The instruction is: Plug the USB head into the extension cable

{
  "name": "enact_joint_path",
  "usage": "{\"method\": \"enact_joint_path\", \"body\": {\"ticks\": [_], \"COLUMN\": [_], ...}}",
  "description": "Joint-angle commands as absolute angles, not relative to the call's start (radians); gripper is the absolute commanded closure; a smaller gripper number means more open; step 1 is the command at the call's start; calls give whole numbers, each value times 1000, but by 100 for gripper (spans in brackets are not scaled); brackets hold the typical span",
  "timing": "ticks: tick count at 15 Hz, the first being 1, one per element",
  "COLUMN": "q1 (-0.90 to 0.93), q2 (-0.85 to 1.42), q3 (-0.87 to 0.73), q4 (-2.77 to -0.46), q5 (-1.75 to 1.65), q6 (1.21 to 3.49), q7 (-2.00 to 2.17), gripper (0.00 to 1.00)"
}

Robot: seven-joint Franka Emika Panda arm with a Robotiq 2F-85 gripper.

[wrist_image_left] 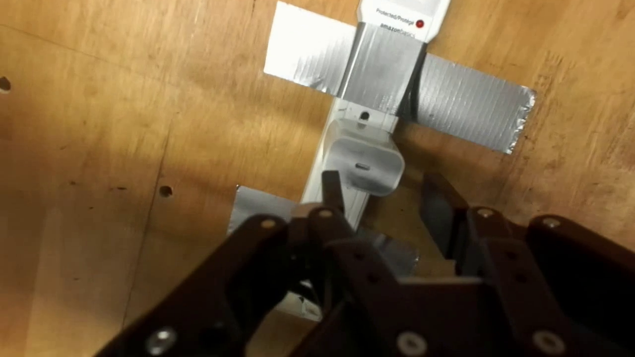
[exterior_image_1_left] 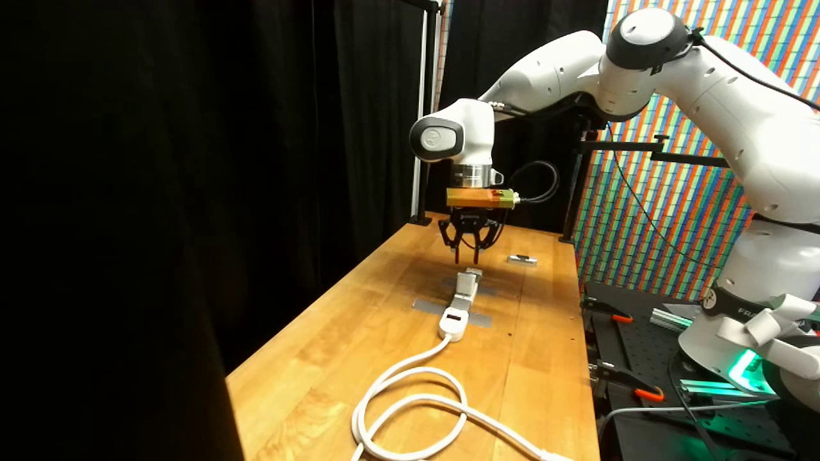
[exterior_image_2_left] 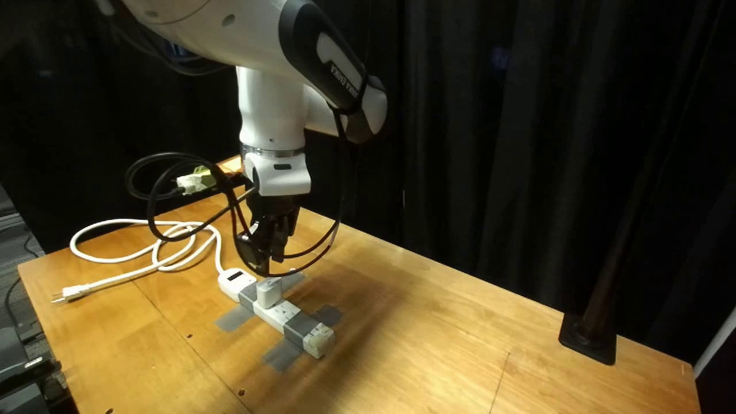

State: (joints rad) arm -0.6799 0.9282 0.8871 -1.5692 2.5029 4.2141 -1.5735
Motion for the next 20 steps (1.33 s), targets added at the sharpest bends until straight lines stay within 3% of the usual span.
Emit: {"method": "enact_joint_path", "body": {"ticks": [1, 2, 6, 9, 20], "q1": [-595, -581, -565, -583, -617], "q2": [896, 897, 910, 910, 882], "q3": [777, 755, 714, 741, 813], "q4": [-1549, -1547, -1545, -1551, -1584], "q5": [2522, 2525, 2530, 2514, 2517], "q6": [4227, 4214, 4175, 4171, 4151], "q7": [-1600, -1610, -1631, -1621, -1620], "gripper": [85, 94, 100, 94, 95]}}
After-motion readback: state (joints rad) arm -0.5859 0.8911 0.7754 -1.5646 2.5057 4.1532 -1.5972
